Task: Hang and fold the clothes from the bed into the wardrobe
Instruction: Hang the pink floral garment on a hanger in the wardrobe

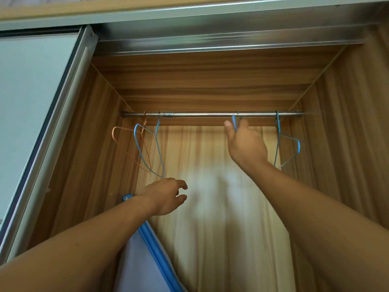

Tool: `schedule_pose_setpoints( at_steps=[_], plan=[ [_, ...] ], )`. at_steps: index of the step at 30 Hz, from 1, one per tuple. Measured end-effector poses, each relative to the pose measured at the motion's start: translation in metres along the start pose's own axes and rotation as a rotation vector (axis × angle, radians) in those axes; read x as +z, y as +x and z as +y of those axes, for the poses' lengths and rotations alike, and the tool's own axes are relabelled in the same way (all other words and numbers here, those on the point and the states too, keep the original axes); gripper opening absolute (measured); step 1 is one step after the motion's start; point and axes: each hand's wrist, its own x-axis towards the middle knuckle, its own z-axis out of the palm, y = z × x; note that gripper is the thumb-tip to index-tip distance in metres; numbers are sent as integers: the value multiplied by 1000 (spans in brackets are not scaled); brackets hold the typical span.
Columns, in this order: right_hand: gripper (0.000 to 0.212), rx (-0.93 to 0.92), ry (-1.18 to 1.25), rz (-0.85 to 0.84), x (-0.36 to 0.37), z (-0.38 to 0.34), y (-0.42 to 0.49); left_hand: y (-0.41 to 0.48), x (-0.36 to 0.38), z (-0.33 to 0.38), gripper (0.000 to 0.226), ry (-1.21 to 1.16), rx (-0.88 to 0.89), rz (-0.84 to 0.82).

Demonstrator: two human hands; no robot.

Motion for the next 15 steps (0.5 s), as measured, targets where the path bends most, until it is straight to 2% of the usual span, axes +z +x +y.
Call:
schedule_pose_setpoints(
  at_steps=[3, 9, 13, 15],
  plan=[
    [58, 0, 70, 32, -12, 6, 17, 4, 1, -1, 43, 2, 0, 2],
    [43, 152, 297, -95, -17, 21, 46, 9, 8, 0, 43, -31, -3, -1],
    [44, 269, 415, -179, -18, 29, 55, 9, 13, 0, 43, -52, -6, -13],
    [36, 322, 482, -197, -18, 31, 52, 8, 17, -1, 43, -80, -13, -9]
  ],
)
